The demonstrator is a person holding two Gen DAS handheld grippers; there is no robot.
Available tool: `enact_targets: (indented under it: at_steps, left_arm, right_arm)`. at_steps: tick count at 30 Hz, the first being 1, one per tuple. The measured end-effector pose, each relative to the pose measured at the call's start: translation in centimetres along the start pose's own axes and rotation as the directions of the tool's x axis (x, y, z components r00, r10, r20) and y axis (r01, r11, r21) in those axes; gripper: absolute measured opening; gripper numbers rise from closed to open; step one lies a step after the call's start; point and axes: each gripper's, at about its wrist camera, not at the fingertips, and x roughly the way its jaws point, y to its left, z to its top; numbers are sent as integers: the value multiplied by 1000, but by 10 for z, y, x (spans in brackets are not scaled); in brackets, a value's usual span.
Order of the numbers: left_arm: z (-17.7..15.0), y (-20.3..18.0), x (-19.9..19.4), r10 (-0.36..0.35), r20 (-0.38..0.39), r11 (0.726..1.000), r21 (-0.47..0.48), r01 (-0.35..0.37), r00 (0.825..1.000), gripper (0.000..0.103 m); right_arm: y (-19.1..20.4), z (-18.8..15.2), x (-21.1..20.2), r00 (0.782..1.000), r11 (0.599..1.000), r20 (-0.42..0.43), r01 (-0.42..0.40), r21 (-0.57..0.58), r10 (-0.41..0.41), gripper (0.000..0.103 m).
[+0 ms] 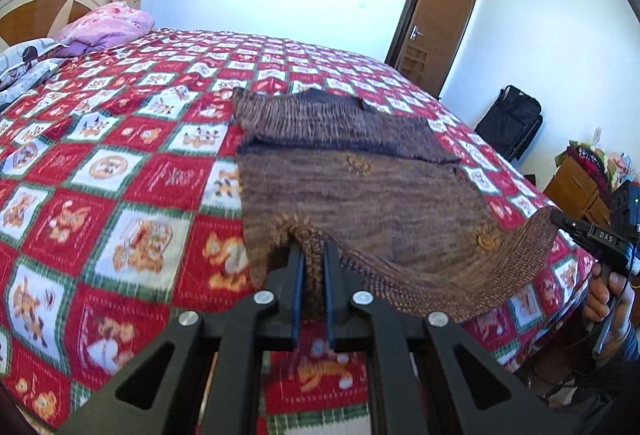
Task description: Fold small clothes
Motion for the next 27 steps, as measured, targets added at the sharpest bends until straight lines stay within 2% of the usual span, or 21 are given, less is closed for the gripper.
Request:
enact_targets:
  at_steps: [9,17,27]
  left_arm:
    - [43,4,7,15,63,999,28,-16,998,9]
    - [78,5,31,41,78,997,63,-46,996,9]
    - [110,15,61,53,68,998,28,-55,996,9]
  right_arm:
    - [9,46,21,999,999,46,14,-33,-12,7]
    - [4,87,49,999,999,46,17,-32,-16,7]
    - [6,117,80,998,997,48,48,-54,-45,7]
